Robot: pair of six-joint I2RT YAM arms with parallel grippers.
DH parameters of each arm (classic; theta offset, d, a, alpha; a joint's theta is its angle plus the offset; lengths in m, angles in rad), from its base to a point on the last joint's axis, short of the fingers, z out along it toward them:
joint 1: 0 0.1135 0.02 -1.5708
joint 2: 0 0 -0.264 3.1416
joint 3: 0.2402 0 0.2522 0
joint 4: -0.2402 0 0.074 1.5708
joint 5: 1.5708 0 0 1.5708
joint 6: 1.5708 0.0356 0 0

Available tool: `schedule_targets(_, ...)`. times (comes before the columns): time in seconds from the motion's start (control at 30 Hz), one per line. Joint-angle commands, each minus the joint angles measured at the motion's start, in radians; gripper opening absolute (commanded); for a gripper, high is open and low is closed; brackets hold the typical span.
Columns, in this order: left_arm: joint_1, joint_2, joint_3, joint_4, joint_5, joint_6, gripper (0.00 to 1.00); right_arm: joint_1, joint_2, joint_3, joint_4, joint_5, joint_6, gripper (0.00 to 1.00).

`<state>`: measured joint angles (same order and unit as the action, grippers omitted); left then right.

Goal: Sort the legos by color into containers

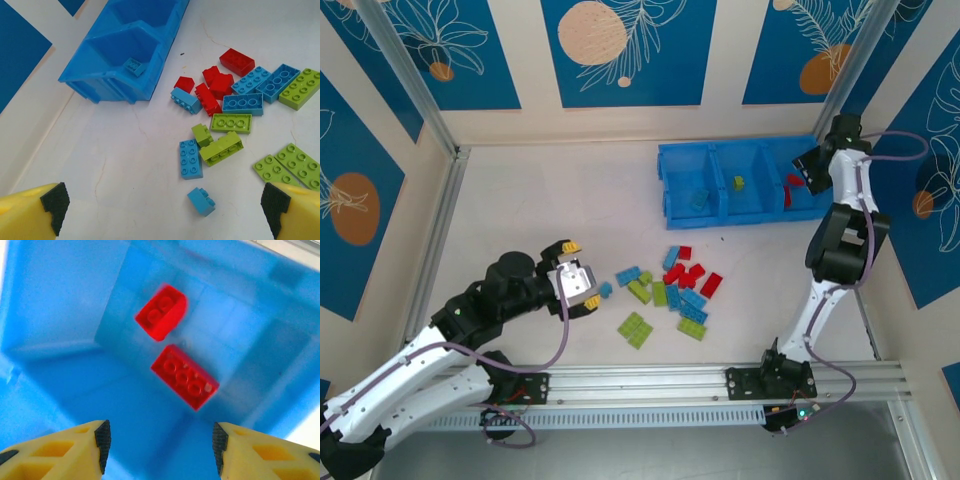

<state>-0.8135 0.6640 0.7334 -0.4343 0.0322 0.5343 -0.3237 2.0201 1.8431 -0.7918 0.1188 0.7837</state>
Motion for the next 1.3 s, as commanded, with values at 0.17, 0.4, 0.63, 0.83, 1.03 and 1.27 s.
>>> schedule_targets(0.17,0.011,-0.019,0.000,0.008,0.040,0.006,1.00,0.118,-0.570,-0.505,0.094,-0.186,-0.043,0.59)
schedule_targets(0.4,0.010,-0.023,0.000,0.008,0.041,0.008,1.00,0.579,-0.910,-0.851,-0.117,0.022,-0.015,0.63)
schedule_targets(0.63,0.010,0.003,0.004,0.002,0.051,0.008,1.00,1.068,-0.919,-1.039,-0.270,0.146,0.401,0.69)
schedule_targets(0.83,0.012,0.003,0.004,0.003,0.055,0.006,1.00,1.167,-0.782,-1.087,-0.147,0.060,0.449,0.86)
schedule_targets(1.03,0.011,0.002,0.002,0.004,0.054,0.007,1.00,1.170,-0.705,-1.155,0.046,-0.034,0.478,0.91)
schedule_targets(1.27,0.012,0.002,0.004,-0.001,0.048,0.009,1.00,1.174,-0.597,-1.144,0.080,-0.018,0.496,0.92)
